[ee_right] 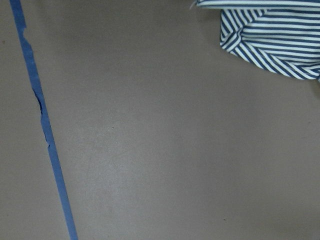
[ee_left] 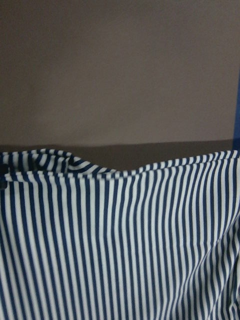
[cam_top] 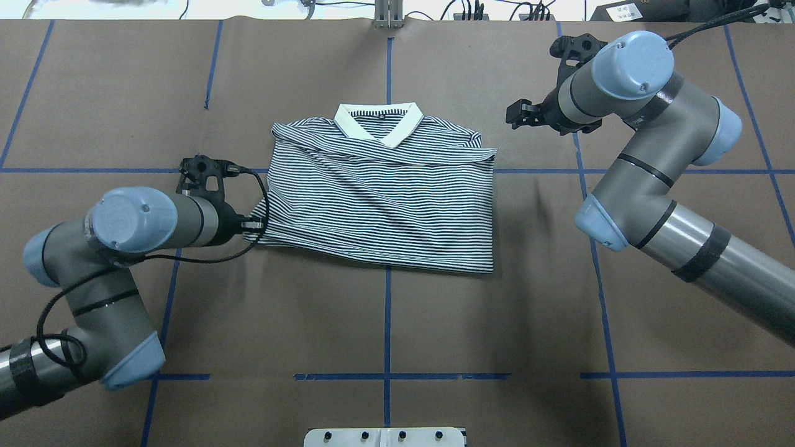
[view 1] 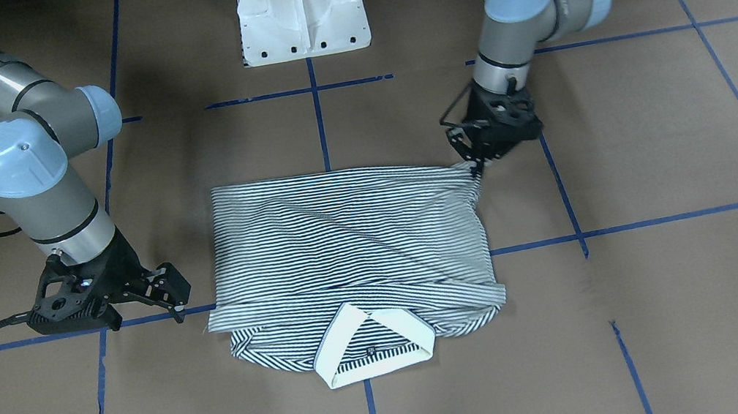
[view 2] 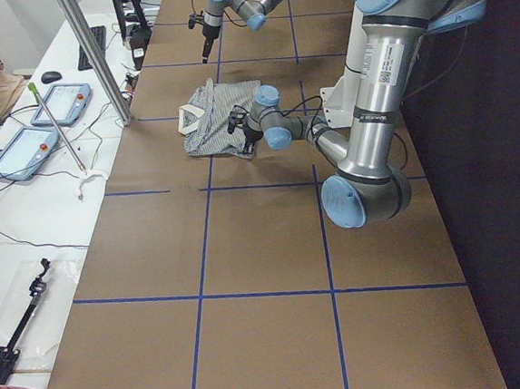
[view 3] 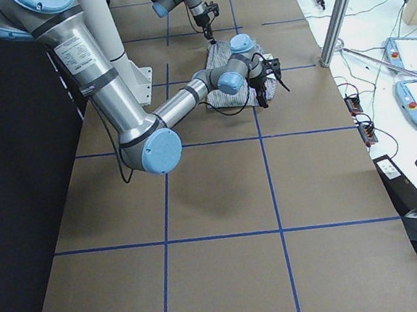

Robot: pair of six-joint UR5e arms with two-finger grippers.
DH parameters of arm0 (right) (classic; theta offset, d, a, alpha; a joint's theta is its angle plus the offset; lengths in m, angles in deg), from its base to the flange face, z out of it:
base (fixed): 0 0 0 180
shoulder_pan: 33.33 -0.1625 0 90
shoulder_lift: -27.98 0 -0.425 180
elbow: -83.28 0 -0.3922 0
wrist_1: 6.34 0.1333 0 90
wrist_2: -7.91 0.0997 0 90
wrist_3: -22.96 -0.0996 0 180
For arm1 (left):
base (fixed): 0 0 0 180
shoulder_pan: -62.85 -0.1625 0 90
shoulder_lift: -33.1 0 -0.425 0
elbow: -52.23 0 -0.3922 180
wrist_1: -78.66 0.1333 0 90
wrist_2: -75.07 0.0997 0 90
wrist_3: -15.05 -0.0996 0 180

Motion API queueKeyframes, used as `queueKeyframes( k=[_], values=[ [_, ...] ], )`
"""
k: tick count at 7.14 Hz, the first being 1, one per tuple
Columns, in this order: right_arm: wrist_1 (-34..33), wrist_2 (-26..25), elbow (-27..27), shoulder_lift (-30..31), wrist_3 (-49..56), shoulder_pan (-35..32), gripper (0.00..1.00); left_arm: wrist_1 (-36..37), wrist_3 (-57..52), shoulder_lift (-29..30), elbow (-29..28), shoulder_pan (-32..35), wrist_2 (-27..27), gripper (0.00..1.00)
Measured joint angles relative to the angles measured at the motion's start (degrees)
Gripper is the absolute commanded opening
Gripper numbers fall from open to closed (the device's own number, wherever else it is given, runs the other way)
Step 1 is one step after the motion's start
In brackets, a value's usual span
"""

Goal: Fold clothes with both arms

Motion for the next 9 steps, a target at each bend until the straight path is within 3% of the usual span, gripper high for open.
queueKeyframes(
  k=[2,4,5,6,8,9],
  values=[
    [0.0,-0.01,-0.14,-0.03,-0.26,0.01,1.0,-0.68,-7.68,6.48,-10.13,8.28,0.03,0.0],
    [0.0,-0.07,-0.22,-0.03,-0.61,-0.03,1.0,-4.95,-10.96,17.45,-27.11,13.62,2.48,0.0],
    [0.0,-0.11,-0.23,-0.04,-0.71,-0.12,1.0,-8.09,-13.18,21.52,-34.54,15.6,3.77,0.55],
    [0.0,-0.17,-0.23,-0.06,-0.79,-0.17,1.0,-10.28,-15.86,23.08,-38.69,17.09,4.4,1.0],
    [0.02,-0.64,-0.39,-0.75,-3.44,0.24,0.96,-12.74,-21.86,22.82,-40.77,18.87,4.43,1.0],
    [0.04,-2.29,-1.56,-2.94,-8.19,1.16,0.86,-13.67,-25.97,22.64,-40.79,20.52,2.29,1.0]
  ],
)
